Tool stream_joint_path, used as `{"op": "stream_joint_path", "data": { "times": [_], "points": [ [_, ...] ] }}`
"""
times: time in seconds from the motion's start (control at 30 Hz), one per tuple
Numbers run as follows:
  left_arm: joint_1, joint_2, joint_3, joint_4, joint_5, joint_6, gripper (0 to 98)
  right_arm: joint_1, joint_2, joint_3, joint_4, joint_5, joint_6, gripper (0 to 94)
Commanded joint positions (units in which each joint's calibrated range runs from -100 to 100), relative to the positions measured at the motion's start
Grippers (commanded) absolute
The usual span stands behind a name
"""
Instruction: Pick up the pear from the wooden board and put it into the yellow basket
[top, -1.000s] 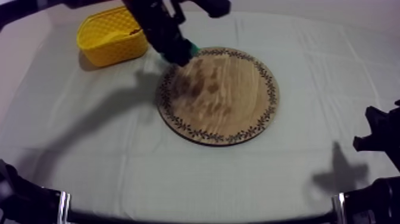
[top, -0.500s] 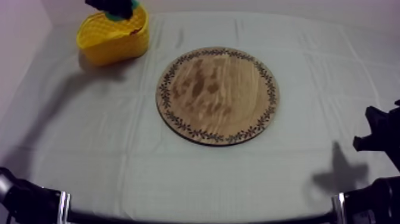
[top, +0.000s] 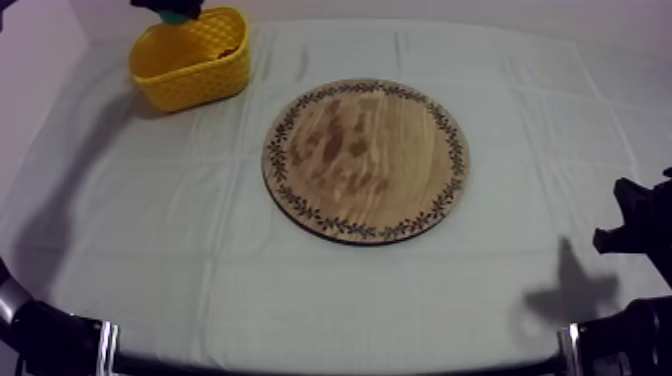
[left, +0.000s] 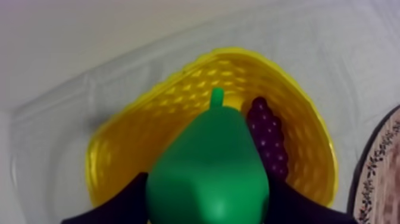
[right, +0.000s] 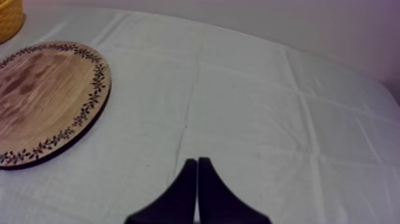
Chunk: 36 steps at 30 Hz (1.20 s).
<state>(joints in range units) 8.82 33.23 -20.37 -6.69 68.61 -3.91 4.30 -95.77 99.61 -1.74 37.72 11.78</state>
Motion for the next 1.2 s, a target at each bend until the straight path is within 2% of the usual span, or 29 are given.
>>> {"op": "stream_joint_path", "data": {
  "times": [0.0,0.3,0.63,0.73,0.93,1.17],
  "points": [
    [0.01,2.36,-0.06,-0.43,-0.22,0.51,57.2,-0.01,0.01,0.05,0.01,0.02,0.01,0.5],
    [-0.53,7.21,0.72,-1.79,-3.51,1.37,54.5,-0.01,0.01,0.05,0.01,0.02,0.01,0.5],
    [-0.95,6.39,1.28,-1.4,-4.01,0.68,57.7,-0.01,0.01,0.05,0.01,0.02,0.01,0.5],
    [-1.04,5.66,1.63,-1.22,-3.73,0.63,63.6,-0.01,0.01,0.05,0.01,0.02,0.01,0.5],
    [-1.18,4.48,0.47,-1.08,-1.19,1.92,89.1,-0.01,0.01,0.05,0.01,0.02,0.01,0.5],
    [-2.05,3.33,-0.31,-0.66,-0.53,2.54,95.3,-0.01,0.01,0.05,0.01,0.02,0.01,0.5]
  ]
}}
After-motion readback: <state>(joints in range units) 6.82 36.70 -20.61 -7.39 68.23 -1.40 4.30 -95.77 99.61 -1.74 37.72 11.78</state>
